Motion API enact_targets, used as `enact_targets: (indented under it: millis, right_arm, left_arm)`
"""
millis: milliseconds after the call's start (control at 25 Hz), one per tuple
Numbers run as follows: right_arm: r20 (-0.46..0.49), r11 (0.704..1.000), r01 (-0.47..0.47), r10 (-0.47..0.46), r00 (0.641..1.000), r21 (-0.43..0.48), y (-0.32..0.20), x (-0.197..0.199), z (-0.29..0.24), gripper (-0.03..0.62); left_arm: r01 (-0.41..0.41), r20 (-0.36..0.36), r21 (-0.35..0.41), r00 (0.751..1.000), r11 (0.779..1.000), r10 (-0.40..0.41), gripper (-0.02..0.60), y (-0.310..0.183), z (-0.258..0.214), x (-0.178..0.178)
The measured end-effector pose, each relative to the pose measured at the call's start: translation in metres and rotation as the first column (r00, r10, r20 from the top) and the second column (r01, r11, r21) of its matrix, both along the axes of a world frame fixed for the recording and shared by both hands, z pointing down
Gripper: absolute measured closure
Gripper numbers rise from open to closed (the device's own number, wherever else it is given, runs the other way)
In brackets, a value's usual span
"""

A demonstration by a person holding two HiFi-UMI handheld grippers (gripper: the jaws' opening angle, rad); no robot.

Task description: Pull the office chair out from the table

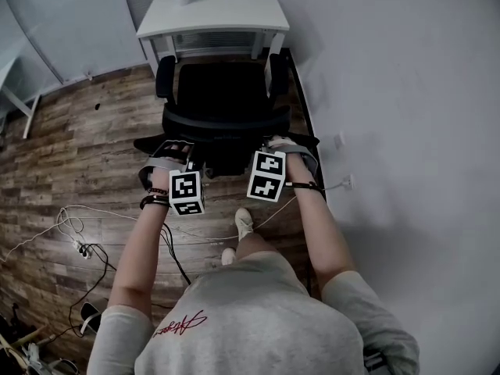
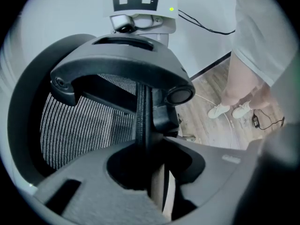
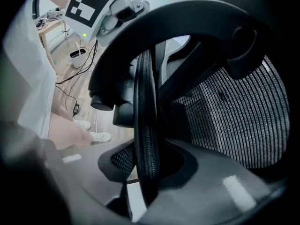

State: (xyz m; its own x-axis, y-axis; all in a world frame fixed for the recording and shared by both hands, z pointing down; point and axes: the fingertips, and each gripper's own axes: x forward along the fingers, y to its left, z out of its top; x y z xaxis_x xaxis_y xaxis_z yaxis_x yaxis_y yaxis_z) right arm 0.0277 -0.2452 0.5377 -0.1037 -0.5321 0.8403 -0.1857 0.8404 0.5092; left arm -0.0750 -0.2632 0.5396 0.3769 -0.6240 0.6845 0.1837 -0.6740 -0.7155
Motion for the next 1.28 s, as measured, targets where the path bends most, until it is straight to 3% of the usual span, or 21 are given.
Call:
enact_targets:
  millis: [1280]
  right_arm:
    - [-0.001,1.0,0.016,-0.016,1.0,-0.001,0.025,0.016,0.002,0.485]
  left_arm:
    - [0.02,0.003,-0.014,1.0,1.0,-0.02,0.489,0.028,0.002,0.015]
